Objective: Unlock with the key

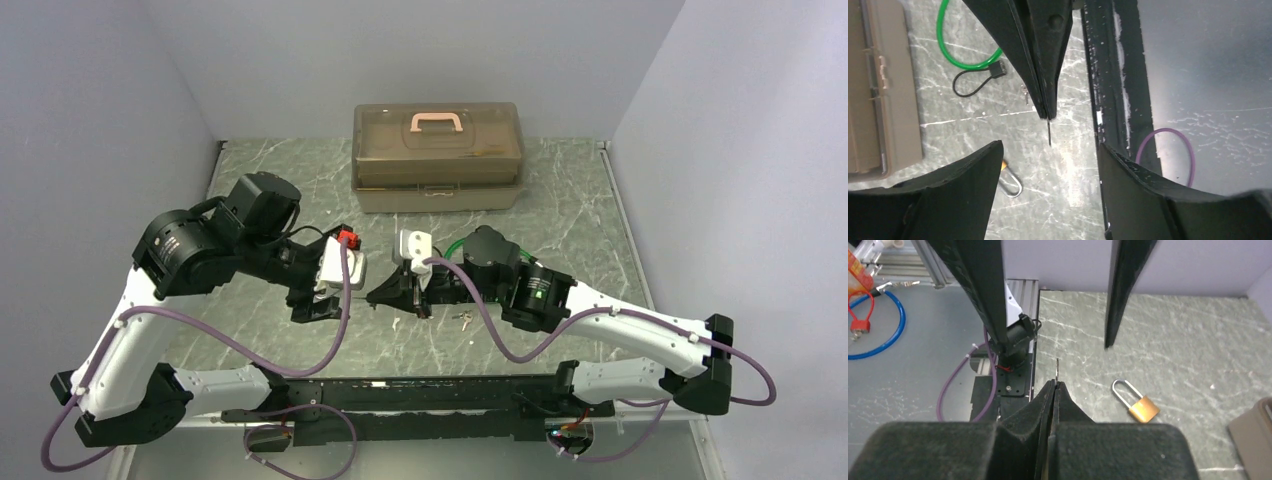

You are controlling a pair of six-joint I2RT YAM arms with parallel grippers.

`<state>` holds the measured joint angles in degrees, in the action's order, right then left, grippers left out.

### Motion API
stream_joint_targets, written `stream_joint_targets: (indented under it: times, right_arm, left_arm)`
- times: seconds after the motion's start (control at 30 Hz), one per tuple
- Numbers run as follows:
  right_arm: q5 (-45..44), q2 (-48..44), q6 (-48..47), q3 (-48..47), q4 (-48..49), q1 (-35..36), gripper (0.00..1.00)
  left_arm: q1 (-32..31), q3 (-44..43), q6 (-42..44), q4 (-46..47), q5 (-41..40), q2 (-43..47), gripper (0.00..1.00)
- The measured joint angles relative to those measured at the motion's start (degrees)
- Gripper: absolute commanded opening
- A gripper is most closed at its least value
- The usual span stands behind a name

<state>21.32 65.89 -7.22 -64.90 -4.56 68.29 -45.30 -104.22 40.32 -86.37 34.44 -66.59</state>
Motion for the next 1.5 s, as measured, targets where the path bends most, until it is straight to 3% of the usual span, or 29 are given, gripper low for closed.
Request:
stream_joint_targets:
  times: [0.17, 0.43, 0.67, 1.0, 1.13, 1.37, 1.5]
  right_arm:
    - [3.02, -4.15, 5.95, 5.84, -0.02, -6.43, 0.0]
    - [4.94, -15.26, 14.8, 15.74, 0.59, -11.47, 0.0]
    - [0.7, -25.81, 19.58, 21.62, -0.52, -13.46, 0.0]
    - [-11.61, -41.62, 22.43, 23.02, -8.39, -13.64, 0.0]
    - [-14.93, -43.32, 22.75, 23.19, -9.64, -13.64, 0.0]
    - [-18.67, -44.94, 22.88, 23.47, -10.45, -13.68, 0.0]
    - [-19.78, -44.96, 22.88, 23.47, -10.47, -13.68, 0.0]
  left_arm:
    - [0.85, 0.63, 0.63, 1.75, -4.2, 1.18, 0.97]
    - [7.58, 13.42, 5.6, 9.88, -6.78, 2.43, 0.98]
    - [8.48, 23.5, 13.14, 22.34, -7.45, -12.0, 0.96]
    - [8.48, 18.38, 15.85, 35.36, -6.82, -35.87, 0.9]
    - [7.52, 15.32, 17.09, 38.16, -7.39, -41.29, 0.81]
    - [4.04, 17.88, 22.25, 41.79, -9.49, -45.83, 0.73]
    - [2.93, 14.6, 22.93, 41.48, -10.12, -50.88, 0.67]
